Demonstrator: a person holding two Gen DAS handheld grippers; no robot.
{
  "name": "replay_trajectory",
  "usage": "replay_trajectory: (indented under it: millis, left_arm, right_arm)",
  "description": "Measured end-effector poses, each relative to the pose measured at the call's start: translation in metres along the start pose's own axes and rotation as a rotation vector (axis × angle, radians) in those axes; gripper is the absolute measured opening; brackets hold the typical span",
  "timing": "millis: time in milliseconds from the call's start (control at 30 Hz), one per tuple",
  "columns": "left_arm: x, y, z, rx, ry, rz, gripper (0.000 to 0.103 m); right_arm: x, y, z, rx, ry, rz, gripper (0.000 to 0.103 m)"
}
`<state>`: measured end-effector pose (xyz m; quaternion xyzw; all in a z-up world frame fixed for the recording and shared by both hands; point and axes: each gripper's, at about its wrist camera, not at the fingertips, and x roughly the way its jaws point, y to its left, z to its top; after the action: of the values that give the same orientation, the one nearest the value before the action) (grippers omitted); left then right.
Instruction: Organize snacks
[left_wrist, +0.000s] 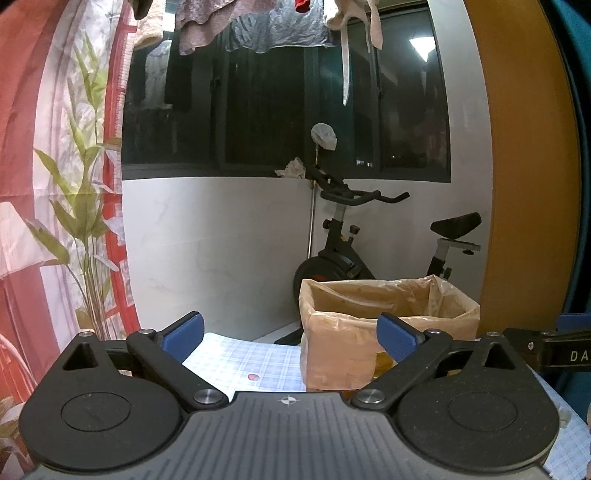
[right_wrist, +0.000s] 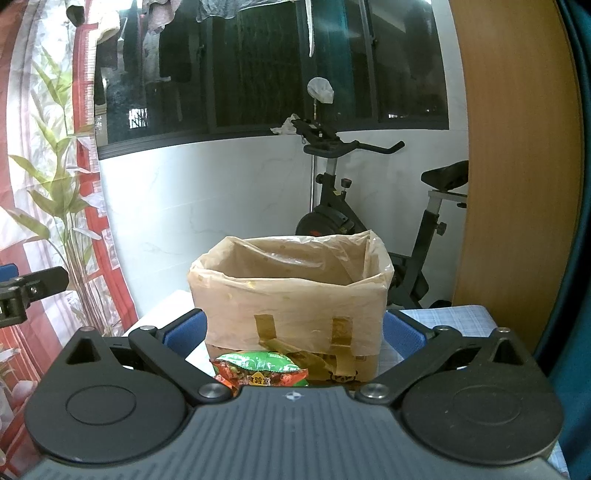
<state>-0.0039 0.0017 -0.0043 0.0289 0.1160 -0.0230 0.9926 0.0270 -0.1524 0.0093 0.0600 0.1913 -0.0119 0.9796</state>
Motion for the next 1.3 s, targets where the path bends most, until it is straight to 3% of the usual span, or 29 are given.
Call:
replay_trajectory:
  millis: [533, 1000, 1300]
  left_arm:
    - [0.006, 0.000, -0.012, 0.019, -0.021, 0.007, 0.103]
    - [0.040, 0.010, -0.049, -0.009, 0.046, -0.016, 0.102]
    - [0.073, 0.014, -0.063, -0.020, 0.096, -0.041, 0.102]
  right_arm:
    - [0.009, 0.001, -0.012, 0.004, 0.005, 0.001, 0.103]
    - [0.042, 0.005, -0.061, -0.058, 0.031, 0.017, 0.103]
    - [0.085, -0.015, -0.078, -0.078, 0.113, 0.032, 0.103]
